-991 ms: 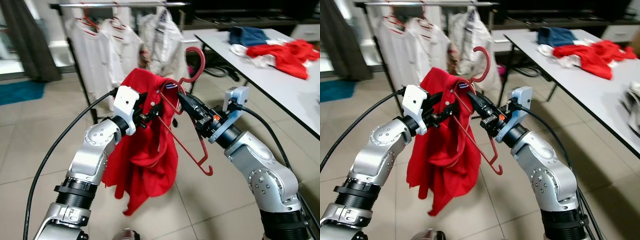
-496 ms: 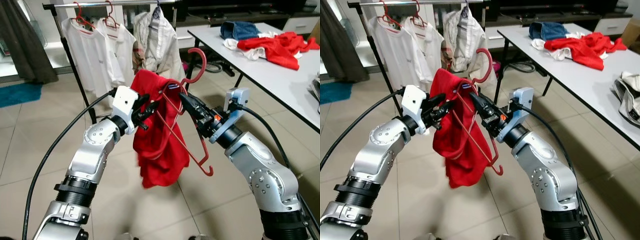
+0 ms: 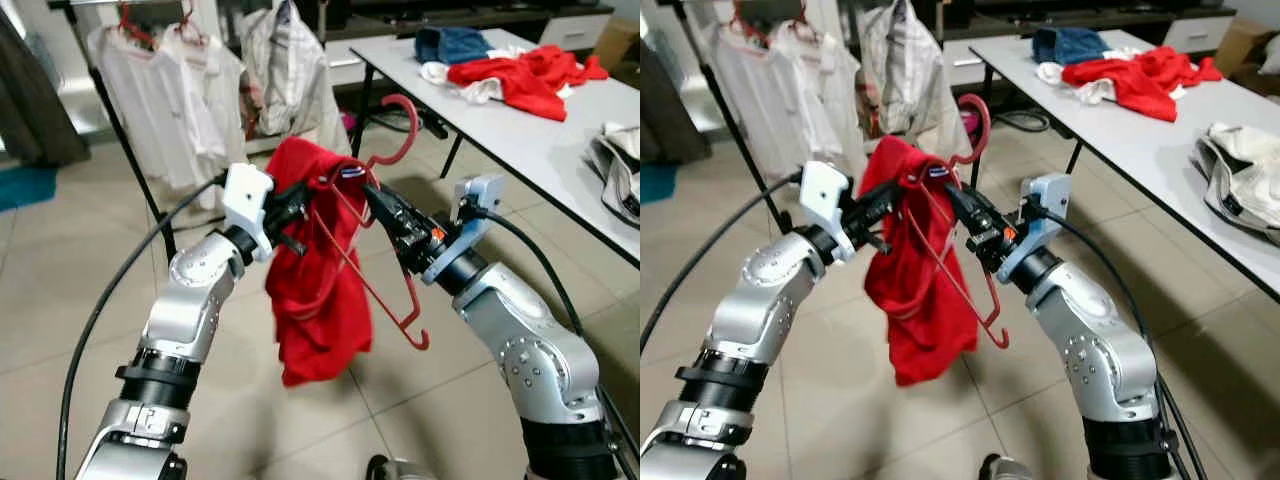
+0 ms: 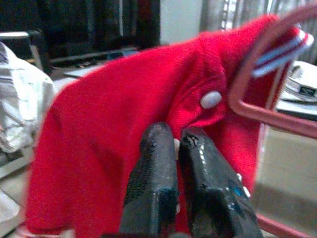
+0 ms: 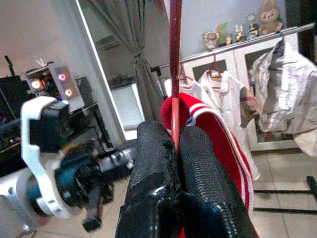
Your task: Hang hanger
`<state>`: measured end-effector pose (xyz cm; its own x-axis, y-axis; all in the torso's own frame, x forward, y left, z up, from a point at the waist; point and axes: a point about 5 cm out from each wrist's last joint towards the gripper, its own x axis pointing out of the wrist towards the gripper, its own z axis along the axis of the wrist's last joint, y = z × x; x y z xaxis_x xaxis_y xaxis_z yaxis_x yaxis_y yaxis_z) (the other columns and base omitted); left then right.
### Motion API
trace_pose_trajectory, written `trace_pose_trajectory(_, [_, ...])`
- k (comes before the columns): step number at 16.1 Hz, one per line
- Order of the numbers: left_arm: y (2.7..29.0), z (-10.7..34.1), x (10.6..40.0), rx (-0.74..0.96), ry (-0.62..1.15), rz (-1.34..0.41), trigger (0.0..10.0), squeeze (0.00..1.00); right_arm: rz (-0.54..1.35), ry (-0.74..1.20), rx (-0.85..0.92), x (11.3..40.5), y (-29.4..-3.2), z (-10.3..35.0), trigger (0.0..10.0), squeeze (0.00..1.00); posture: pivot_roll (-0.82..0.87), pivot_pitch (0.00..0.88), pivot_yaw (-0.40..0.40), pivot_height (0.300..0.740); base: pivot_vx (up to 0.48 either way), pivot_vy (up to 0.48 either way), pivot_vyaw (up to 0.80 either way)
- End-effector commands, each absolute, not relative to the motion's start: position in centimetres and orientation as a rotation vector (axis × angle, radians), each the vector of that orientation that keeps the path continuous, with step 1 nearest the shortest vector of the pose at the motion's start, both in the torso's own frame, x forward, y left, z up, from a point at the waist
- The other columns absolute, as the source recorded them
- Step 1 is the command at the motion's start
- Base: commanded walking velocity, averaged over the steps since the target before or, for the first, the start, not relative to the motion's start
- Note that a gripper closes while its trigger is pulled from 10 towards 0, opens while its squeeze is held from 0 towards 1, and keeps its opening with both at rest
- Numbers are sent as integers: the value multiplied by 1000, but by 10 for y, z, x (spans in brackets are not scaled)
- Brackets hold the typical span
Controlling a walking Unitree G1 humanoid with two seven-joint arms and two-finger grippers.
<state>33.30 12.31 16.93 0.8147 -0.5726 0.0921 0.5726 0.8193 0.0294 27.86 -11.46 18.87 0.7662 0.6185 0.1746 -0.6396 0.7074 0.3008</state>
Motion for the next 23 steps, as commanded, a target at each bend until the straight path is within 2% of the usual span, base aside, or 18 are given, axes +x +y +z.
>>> trace_pose_trajectory(1, [131,184,335,-44,-165,-566,0,0,670,-61,327,280,-117,191,10000,0,-91,0,3,740,0,0,0])
trace_pose_trajectory(8, [133,181,329,-58,-156,-592,0,0,572,-14,298,289,-124,182,10000,0,-84,0,-6,740,0,0,0])
trace_pose_trajectory(10, [131,177,325,-40,-135,-633,0,0,468,-24,302,294,-130,181,10000,0,-83,0,-4,740,0,0,0])
trace_pose_trajectory(12, [128,168,320,-7,-80,-655,0,0,235,-119,361,306,-152,190,10000,0,-83,0,-4,740,0,0,0])
trace_pose_trajectory(13, [127,166,319,-3,-69,-657,0,0,210,-141,364,307,-155,193,10000,0,-84,0,-5,740,0,0,0])
trace_pose_trajectory(17, [119,145,314,57,54,-688,0,0,216,-211,375,308,-155,205,10000,0,-86,0,-6,740,0,0,0])
trace_pose_trajectory(23, [114,147,313,77,46,-705,0,0,308,-197,343,306,-137,202,10000,0,-84,0,-10,740,0,0,0])
